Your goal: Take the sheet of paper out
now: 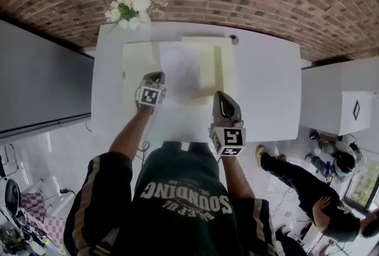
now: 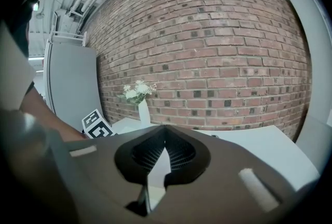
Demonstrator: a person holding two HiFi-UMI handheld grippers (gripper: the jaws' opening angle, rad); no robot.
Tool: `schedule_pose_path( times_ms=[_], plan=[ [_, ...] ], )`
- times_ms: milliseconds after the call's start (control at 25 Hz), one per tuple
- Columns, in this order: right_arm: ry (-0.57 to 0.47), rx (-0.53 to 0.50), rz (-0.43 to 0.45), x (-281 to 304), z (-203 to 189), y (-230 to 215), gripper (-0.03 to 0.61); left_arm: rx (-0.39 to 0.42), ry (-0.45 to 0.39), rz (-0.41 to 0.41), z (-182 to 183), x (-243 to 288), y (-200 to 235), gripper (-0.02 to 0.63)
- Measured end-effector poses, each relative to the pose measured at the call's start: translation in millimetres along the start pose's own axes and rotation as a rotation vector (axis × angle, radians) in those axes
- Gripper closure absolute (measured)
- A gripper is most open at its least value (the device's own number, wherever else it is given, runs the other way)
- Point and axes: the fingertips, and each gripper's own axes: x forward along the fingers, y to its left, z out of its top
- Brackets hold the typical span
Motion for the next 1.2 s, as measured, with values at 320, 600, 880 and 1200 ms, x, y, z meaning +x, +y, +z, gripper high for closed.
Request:
schedule_pose_path(
  times_ms=[320, 600, 880, 1200],
  plan=[
    [-0.039, 0.005, 0.017, -5.2, 10.1, 19.3, 0.592, 0.035, -0.085, 0.013, 12.6, -39.7, -0.2, 0.603],
    [-0.065, 0.005, 0.019, -11.2, 17.2, 32.0, 0.592, 0.076, -0.167, -0.006, 20.1, -70.9, -8.6, 0.603],
    [-0.102, -0.016, 0.013, -16.5, 27.7, 41.9, 0.592, 0.099, -0.261, -0.024, 43.1, -107.3, -15.2, 0.603],
    [-0.132, -0.052, 0.012, -20.2, 42.1, 52.6, 0.592, 0.139, -0.349, -0.048, 63.7, -145.1, -22.7, 0.603]
  ],
)
